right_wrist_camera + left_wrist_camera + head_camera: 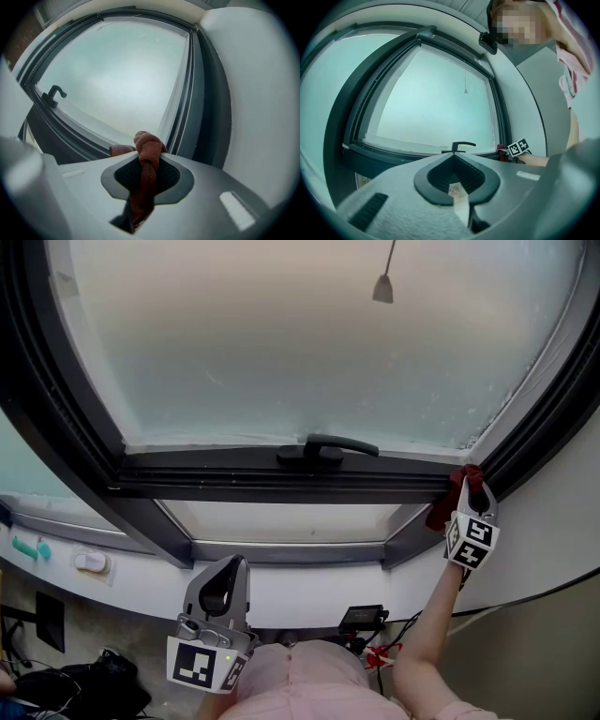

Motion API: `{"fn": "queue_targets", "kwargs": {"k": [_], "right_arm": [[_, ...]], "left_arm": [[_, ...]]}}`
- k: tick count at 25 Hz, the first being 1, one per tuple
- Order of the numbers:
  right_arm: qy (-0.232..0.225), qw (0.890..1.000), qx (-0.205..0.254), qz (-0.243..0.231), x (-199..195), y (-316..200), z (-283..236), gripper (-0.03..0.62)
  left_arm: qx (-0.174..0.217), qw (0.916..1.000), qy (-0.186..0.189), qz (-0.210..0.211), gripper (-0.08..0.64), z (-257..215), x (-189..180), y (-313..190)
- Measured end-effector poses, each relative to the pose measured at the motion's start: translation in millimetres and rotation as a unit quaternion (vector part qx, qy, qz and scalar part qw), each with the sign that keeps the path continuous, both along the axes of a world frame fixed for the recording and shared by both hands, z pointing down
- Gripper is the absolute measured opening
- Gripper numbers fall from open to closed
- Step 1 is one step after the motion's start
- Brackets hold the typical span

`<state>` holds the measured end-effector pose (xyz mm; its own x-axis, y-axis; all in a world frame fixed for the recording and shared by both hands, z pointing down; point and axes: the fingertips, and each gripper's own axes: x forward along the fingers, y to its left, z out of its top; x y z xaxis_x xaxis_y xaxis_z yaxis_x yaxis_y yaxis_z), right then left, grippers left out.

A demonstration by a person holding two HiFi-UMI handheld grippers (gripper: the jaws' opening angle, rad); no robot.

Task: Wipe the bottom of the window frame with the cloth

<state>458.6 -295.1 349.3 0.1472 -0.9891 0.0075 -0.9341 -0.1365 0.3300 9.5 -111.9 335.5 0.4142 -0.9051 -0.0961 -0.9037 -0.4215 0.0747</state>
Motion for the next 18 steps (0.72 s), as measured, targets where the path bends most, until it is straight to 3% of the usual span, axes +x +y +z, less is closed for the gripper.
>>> {"fn": "queue_targets", "kwargs": {"k": [7, 14, 16, 18], "right_arm": [[0.011, 1.000, -0.009, 0.021, 5.1, -1.6, -0.1, 0.066], [0.048, 0.996, -0.056, 0.053, 1.6, -3.4, -2.0, 0.066], [0.028, 0.998, -0.043, 0.040, -6.4, 0.9, -9.1, 0.066], [-0.024, 1.000, -0.001, 0.007, -22.7, 11.6, -21.6, 0.067]], "left_arm": [[0.000, 1.0000, 0.002, 0.002, -0.002, 0.3, -5.3, -0.2], [-0.001, 1.0000, 0.003, 0.004, -0.002, 0.3, -11.0, 3.0], [-0.002, 1.0000, 0.003, 0.005, -0.002, 0.3, -12.2, 4.3], [-0.004, 1.0000, 0.003, 0.005, -0.002, 0.7, -14.0, 5.4]]}}
